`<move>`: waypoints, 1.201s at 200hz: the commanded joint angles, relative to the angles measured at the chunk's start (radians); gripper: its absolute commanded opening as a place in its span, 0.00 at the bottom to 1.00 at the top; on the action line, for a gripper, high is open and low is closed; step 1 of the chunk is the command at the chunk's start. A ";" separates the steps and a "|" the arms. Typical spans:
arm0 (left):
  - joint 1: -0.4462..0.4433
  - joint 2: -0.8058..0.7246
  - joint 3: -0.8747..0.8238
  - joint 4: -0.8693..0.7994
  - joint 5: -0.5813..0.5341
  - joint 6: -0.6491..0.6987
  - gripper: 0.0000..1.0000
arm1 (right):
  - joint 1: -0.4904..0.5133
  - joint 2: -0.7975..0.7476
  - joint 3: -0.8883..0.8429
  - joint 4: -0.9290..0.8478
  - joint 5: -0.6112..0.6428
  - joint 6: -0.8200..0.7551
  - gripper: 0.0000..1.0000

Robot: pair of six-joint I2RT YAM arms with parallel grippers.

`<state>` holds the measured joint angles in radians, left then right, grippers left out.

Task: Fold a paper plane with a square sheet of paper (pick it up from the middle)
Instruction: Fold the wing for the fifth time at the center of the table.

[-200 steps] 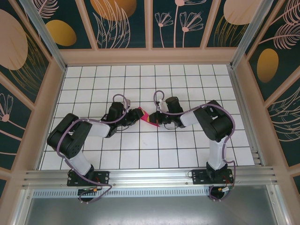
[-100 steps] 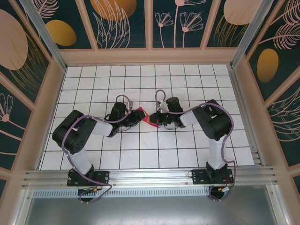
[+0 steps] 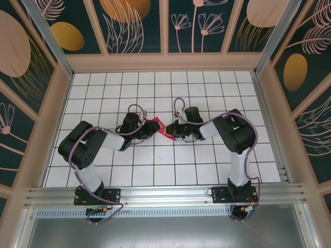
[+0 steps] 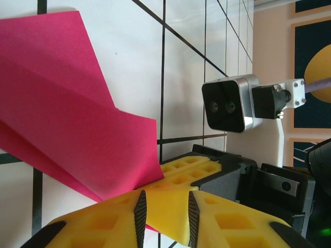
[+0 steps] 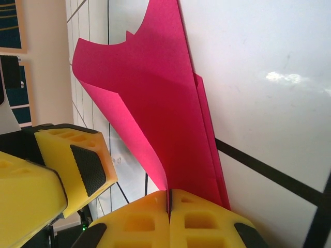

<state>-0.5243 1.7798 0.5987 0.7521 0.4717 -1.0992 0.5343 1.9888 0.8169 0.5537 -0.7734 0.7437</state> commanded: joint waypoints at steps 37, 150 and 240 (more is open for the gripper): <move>-0.014 0.038 0.012 0.020 0.024 0.022 0.28 | -0.013 0.058 0.013 -0.047 0.023 0.011 0.00; -0.016 0.096 0.047 0.000 -0.004 0.037 0.25 | -0.012 0.064 0.021 -0.078 0.023 -0.005 0.00; -0.016 0.113 0.067 -0.083 -0.064 0.029 0.24 | -0.011 0.004 0.048 -0.172 0.004 -0.096 0.10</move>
<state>-0.5335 1.8767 0.6365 0.7467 0.4618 -1.0882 0.5289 2.0029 0.8555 0.4934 -0.8066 0.7231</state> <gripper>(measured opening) 0.251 0.077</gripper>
